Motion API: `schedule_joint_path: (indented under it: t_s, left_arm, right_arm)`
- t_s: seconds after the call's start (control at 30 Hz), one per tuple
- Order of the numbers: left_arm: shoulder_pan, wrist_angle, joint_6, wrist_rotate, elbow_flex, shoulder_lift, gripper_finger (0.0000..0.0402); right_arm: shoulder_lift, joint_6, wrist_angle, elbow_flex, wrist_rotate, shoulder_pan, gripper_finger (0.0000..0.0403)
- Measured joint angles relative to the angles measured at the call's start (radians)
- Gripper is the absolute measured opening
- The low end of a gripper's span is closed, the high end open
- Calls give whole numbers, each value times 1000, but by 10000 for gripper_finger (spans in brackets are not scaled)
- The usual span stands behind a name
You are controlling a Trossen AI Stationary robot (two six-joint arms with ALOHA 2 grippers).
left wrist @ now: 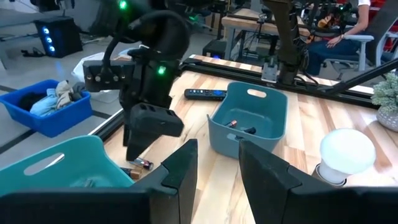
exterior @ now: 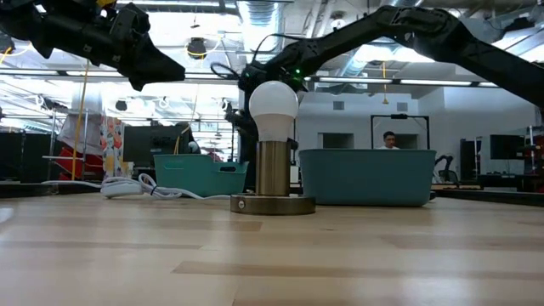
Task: Sort batteries
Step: Put the silver battery into the green bin
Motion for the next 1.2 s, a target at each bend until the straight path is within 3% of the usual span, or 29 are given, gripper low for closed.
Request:
schedule_joint_path:
  t_s: [0.17,0.37,0.73,0.83,1.2]
  left_arm:
    - [0,-9,0,0,0,0,111]
    - [0,-25,11,0,0,0,111]
    - [0,-45,14,-1,0,0,111]
    - [0,-44,5,-1,0,7,111]
    - [0,-35,-10,-2,1,72,111]
  right_arm:
    - [-8,-6,48,4,2,4,221]
    - [-74,-60,-64,5,74,-2,192]
    - [-46,-164,-331,1,78,-53,35]
    - [-53,-242,-312,5,70,-60,8]
    - [-32,-757,-317,4,24,-41,14]
